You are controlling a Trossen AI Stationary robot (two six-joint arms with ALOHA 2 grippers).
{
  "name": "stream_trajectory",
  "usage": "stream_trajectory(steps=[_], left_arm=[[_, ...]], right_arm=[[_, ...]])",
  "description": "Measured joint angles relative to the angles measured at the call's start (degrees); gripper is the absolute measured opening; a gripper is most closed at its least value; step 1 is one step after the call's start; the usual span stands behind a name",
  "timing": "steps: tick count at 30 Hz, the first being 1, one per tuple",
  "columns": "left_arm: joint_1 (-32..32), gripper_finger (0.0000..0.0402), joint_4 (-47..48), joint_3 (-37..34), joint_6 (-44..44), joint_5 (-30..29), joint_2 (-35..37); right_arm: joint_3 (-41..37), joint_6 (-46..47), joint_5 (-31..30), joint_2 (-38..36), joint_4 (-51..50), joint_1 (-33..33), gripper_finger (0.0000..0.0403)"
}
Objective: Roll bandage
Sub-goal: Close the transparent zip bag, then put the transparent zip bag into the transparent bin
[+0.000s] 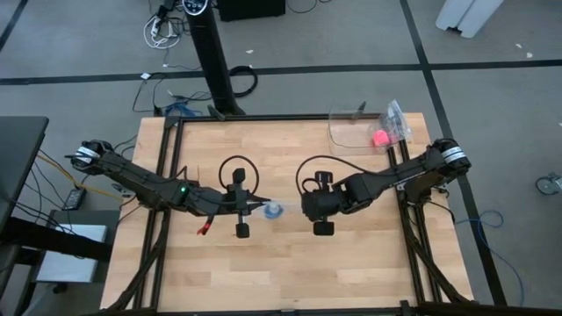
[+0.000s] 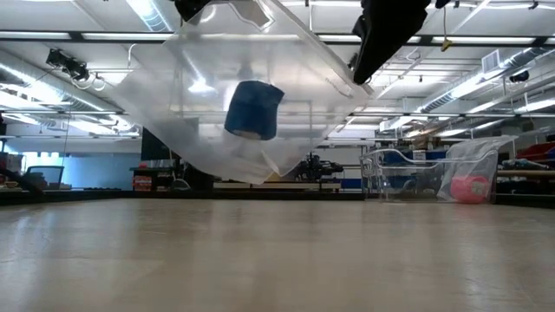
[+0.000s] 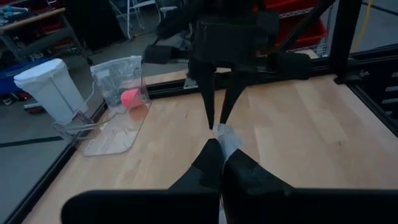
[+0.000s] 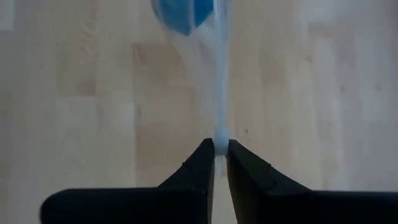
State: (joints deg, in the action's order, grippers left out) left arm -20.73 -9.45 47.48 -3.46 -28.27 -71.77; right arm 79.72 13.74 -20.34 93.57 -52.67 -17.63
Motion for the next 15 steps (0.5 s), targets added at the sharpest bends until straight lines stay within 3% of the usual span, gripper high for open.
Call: stream_trajectory(steps=[9, 15], left_arm=[[0.0, 0.0001, -0.3, 0.0, -0.4, -1.1, 0.0], [0.0, 0.0001, -2.5, 0.0, -0.8, -1.0, 0.0]], right_arm=[[0.0, 2.4, -3.8, -5.8, -0.3, -2.4, 0.0111], [0.0, -0.9, -3.8, -12.1, 12.1, -4.1, 0.0132]])
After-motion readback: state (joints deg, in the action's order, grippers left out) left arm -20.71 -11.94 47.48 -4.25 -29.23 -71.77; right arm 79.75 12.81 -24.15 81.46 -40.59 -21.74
